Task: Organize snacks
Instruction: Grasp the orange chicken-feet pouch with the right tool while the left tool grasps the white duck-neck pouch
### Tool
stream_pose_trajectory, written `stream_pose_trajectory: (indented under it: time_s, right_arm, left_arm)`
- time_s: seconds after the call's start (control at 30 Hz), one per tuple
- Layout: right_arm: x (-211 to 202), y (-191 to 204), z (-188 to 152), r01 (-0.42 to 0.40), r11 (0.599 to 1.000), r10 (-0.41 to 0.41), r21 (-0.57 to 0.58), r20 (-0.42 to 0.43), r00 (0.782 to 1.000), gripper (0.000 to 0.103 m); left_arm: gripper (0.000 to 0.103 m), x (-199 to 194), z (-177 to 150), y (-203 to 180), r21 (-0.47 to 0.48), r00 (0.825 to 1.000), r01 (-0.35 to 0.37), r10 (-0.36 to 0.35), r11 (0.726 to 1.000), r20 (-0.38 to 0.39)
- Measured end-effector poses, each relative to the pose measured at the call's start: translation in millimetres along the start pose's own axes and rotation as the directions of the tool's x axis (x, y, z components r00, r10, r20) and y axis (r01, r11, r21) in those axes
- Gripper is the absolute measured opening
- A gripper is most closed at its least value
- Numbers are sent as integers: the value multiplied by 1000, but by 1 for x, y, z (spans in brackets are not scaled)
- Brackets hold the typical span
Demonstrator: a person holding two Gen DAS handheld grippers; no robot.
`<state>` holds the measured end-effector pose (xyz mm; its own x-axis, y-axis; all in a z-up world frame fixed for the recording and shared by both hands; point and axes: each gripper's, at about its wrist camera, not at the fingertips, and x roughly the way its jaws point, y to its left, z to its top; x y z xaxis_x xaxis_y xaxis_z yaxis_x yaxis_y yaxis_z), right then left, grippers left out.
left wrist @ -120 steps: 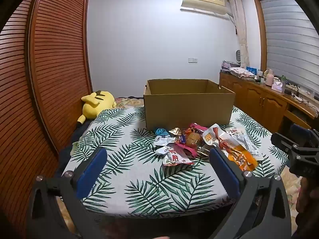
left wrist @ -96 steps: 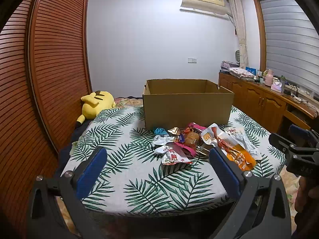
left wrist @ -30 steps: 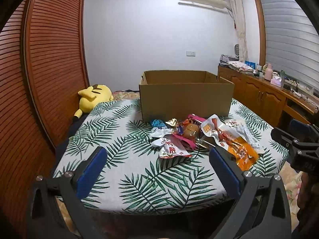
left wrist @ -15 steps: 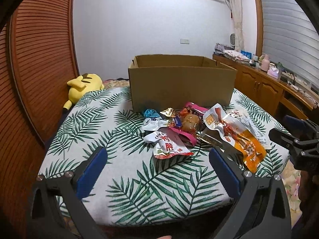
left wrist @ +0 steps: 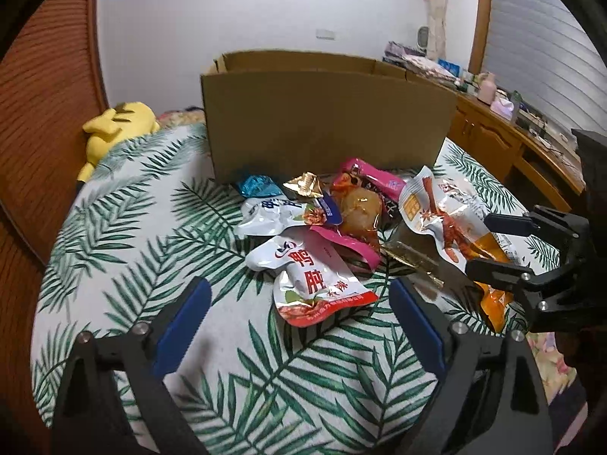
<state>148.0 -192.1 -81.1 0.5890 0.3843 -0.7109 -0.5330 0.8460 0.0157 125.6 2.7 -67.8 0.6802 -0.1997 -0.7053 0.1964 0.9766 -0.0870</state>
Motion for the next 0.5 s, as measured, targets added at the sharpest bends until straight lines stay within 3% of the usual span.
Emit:
stream_pose_trajectory:
  time_s: [0.27,0.5]
  right_arm:
    - [21,1,3,-29,998,25,-60,-73,997,67]
    - [40,4,7,-49,993,35,-109,-126,991,61]
  left_arm:
    - [83,17,12,10,-16,997,46,-47,999,-57]
    - [75,41,17,13,-18,991,32,-34,999,-128]
